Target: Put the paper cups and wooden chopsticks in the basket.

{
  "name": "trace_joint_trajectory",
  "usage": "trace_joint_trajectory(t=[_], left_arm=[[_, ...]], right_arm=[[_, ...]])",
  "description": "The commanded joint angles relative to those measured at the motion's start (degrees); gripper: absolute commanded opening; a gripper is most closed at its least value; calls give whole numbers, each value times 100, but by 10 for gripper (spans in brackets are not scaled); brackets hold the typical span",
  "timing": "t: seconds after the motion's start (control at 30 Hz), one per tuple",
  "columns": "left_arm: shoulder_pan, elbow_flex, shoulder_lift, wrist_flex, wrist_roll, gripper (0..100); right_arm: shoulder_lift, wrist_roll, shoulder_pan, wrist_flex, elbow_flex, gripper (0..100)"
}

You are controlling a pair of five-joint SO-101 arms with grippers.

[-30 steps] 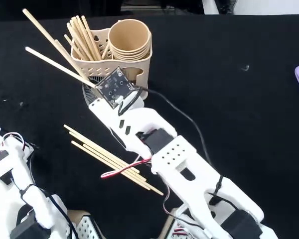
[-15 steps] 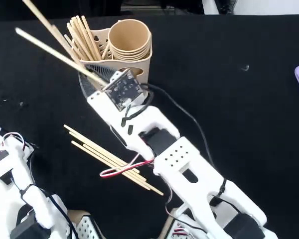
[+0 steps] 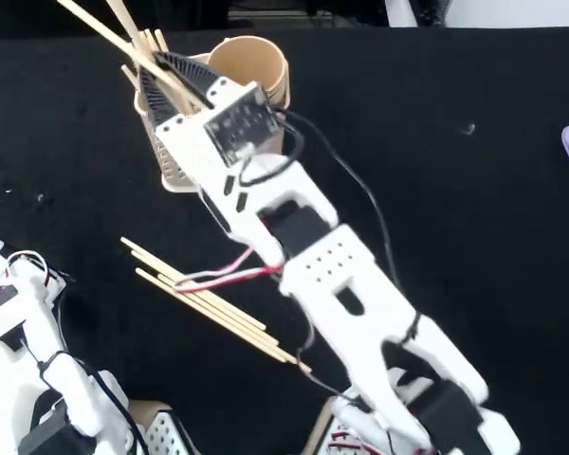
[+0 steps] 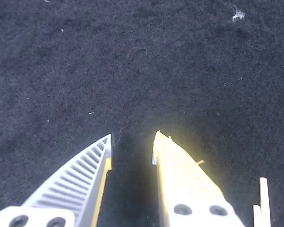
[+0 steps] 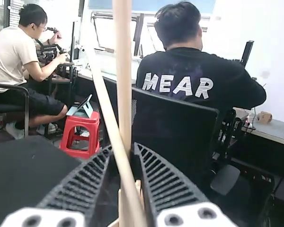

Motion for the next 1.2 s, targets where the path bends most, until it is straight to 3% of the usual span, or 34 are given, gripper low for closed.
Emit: trace_joint_trajectory(t=[0.0,0.63,1.17], left_arm=[[84,-198,-114,-105,0,148],[198,-189,-114,-97,-9,148],[215,-189,-114,-97,-9,148]], right_arm=[[251,-35,79,-123,-831,11],[2273,-35,448,-114,-2985,11],[3011,-35,651,-123,-2369,11]])
